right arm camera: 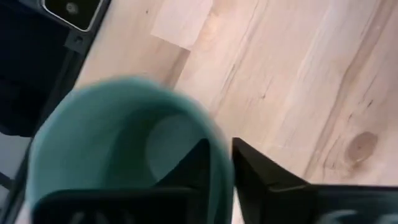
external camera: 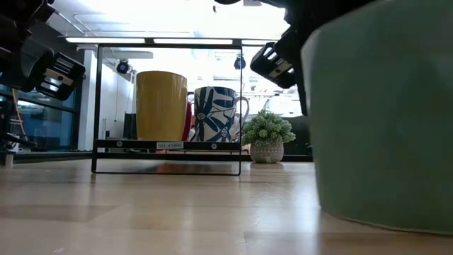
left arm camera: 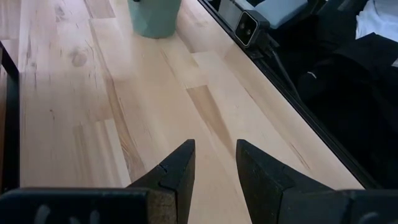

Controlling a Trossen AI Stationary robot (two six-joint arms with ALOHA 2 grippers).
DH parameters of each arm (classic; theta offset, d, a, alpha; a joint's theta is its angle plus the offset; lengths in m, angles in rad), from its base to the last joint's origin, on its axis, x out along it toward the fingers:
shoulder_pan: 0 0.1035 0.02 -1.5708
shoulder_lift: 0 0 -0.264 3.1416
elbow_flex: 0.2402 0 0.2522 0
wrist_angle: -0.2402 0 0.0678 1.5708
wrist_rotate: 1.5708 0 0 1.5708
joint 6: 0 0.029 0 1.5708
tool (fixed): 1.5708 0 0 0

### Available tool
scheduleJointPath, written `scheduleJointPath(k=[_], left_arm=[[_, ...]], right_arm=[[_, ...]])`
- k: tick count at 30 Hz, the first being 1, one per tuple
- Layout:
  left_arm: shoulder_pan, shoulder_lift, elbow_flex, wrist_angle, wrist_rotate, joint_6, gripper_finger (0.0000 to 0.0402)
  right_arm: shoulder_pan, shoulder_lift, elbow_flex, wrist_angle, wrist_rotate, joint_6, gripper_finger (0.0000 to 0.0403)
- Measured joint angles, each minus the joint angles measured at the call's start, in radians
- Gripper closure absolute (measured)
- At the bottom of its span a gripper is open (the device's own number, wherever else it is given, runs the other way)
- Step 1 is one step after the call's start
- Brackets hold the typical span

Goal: Place coffee mugs
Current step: Put the green mug on the shelf

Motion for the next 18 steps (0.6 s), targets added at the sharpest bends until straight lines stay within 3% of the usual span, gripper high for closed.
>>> scheduleJointPath(k=[2,8,12,18], left_arm=[[0.0,0.0,0.0,0.0,0.0,0.0,0.0296],[0.0,0.0,0.0,0.0,-0.002,0.001,0.0296],[0.0,0.0,0.0,0.0,-0.003,0.001,0.0296],[0.0,0.0,0.0,-0.001,-0.02,0.006,0.0296]], right_arm=[[0.0,-0.001,0.0,-0.002,0.035,-0.033,0.0392],[-0.008,-0.006,0.002,-0.018,0.077,-0.053,0.0398],[-0.015,-0.023,0.031,-0.148,0.125,-0.058,0.04],[-0.042,-0.112,0.086,-0.347,0.287,-0.096,0.0402]])
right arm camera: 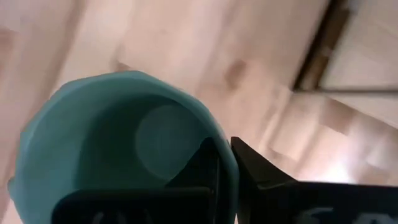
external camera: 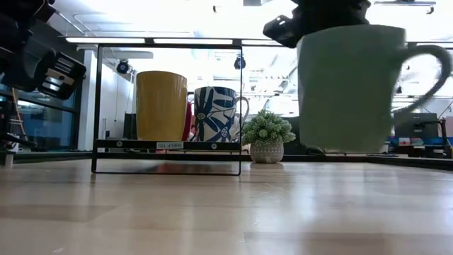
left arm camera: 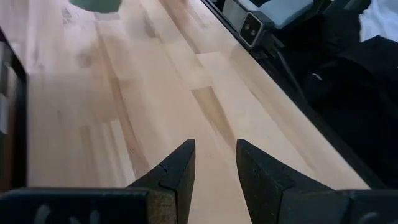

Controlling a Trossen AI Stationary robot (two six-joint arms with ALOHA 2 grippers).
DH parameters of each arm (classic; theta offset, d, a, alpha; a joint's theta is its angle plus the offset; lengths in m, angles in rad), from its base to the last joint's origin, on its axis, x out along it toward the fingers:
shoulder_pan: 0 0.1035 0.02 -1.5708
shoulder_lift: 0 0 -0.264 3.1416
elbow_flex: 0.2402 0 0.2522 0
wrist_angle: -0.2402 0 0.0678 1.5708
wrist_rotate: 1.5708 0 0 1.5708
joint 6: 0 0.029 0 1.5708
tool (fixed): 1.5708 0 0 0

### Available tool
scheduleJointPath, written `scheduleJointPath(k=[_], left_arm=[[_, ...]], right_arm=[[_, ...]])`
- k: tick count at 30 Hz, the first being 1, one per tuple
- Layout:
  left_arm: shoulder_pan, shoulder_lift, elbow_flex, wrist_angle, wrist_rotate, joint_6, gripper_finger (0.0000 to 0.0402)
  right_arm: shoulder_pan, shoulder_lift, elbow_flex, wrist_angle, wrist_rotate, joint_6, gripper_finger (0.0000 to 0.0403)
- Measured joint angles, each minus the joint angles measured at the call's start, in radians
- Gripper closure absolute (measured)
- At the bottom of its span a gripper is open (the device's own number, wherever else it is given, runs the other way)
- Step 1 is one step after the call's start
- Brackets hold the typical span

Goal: Place coffee mugs
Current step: Put the green mug on the shelf

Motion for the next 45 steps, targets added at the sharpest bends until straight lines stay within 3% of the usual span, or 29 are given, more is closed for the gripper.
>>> scheduleJointPath(k=[5,13,18,24,32,45], left_arm=[[0.0,0.0,0.0,0.0,-0.021,0.02,0.0296],[0.0,0.0,0.0,-0.034,-0.01,-0.056,0.0296],[0.0,0.0,0.0,-0.065,-0.009,-0.057,0.0296],[0.0,0.0,0.0,-0.064,-0.013,-0.058,0.0296],[0.0,0.0,0.0,-0.064,-0.054,-0.058,0.0296],[0.0,0.0,0.0,-0.062,-0.073,-0.059,0.0296]], right_arm=[[-0.124,-0.074,-0.001,-0.044,0.006,-0.065,0.0402],[-0.364,-0.097,-0.001,-0.076,-0.108,-0.226,0.0402],[-0.451,-0.108,-0.001,-0.069,-0.141,-0.341,0.0403],[-0.541,-0.107,-0.001,-0.027,-0.259,-0.459,0.0403],[-0.553,-0.099,-0.001,0.04,-0.32,-0.567,0.0403],[-0.514,-0.059,-0.001,0.114,-0.318,-0.71,0.0403]])
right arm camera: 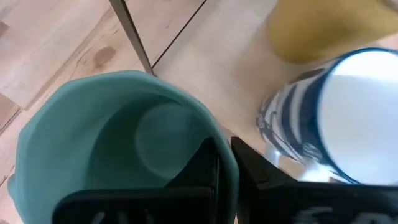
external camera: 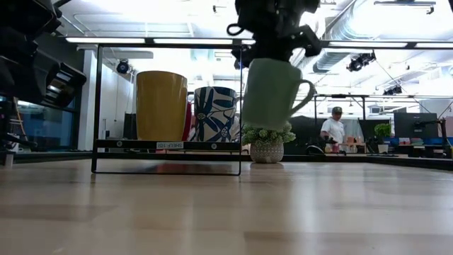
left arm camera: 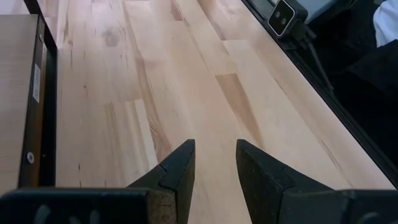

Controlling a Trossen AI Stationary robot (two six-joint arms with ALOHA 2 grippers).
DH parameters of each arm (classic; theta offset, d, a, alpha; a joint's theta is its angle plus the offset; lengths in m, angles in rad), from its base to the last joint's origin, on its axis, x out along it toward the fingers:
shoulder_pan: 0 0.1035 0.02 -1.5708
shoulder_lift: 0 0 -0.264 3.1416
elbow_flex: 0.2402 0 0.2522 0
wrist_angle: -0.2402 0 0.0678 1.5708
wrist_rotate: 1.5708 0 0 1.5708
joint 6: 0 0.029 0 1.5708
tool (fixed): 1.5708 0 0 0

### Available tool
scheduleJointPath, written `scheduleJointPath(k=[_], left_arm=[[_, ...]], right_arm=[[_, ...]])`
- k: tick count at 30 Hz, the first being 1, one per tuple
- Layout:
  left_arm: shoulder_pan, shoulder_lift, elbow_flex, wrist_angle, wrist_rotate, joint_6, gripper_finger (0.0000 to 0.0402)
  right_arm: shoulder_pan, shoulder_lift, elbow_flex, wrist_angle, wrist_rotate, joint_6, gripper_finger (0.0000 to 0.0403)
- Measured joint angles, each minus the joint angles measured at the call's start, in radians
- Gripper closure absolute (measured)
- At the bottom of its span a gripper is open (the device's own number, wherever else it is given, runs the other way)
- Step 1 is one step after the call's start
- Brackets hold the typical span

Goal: Place coffee mugs
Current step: Put the green mug on the shelf

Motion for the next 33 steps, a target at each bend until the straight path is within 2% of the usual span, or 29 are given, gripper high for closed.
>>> scheduleJointPath(k=[7,33], left_arm=[[0.0,0.0,0.0,0.0,-0.011,0.0,0.0296],[0.0,0.0,0.0,-0.013,-0.011,0.001,0.0296]], right_arm=[[0.004,0.058,-0.001,0.07,0.007,-0.061,0.0403],[0.008,0.06,-0.001,0.236,-0.083,-0.141,0.0403]])
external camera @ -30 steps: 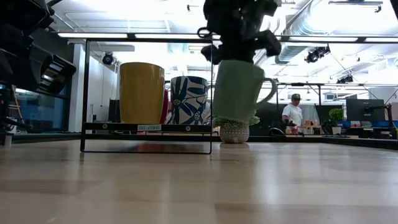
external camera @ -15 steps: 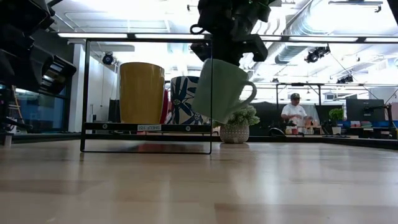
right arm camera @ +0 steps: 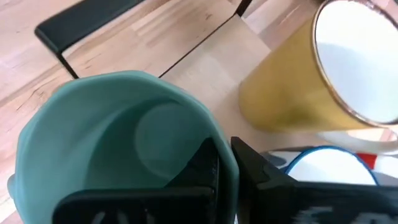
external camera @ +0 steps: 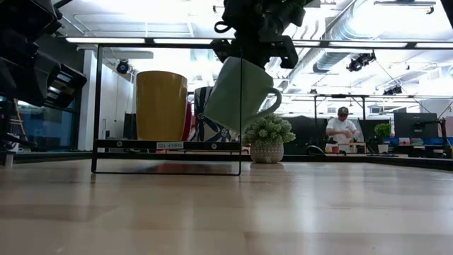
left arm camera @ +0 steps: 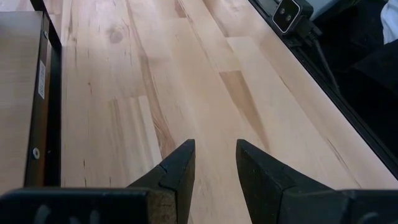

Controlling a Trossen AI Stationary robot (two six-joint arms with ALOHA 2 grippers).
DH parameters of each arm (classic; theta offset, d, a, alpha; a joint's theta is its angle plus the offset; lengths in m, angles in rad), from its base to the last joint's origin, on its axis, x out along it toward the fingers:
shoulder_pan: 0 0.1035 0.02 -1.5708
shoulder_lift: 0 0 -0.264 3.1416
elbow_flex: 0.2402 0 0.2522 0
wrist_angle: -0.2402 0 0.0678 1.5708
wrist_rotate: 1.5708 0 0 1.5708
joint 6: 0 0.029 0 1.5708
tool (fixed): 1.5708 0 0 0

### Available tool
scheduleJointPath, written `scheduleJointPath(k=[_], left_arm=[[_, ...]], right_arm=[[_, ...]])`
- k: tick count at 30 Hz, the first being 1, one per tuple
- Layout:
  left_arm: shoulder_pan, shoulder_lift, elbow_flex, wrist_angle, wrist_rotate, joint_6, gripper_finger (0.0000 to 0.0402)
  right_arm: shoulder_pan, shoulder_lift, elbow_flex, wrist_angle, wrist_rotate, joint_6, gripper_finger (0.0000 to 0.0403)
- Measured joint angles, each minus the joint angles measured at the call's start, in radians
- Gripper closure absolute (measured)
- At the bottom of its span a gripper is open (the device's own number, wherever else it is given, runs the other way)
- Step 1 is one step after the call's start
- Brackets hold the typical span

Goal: Place coffee mugs
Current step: Put the green mug on the shelf

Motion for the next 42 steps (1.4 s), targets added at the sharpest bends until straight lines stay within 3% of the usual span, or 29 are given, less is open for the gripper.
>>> scheduleJointPath(k=[19,28,42], left_arm=[[0.0,0.0,0.0,-0.008,-0.003,0.007,0.0296],[0.0,0.0,0.0,-0.022,-0.003,0.002,0.0296],[0.0,0.0,0.0,-0.023,-0.003,-0.001,0.0296]], right_arm=[[0.01,0.061,0.006,0.064,-0.026,-0.027,0.0403],[0.011,0.071,0.083,-0.006,-0.02,0.022,0.0393],[0.018,0.074,0.093,-0.012,-0.021,0.065,0.0382]])
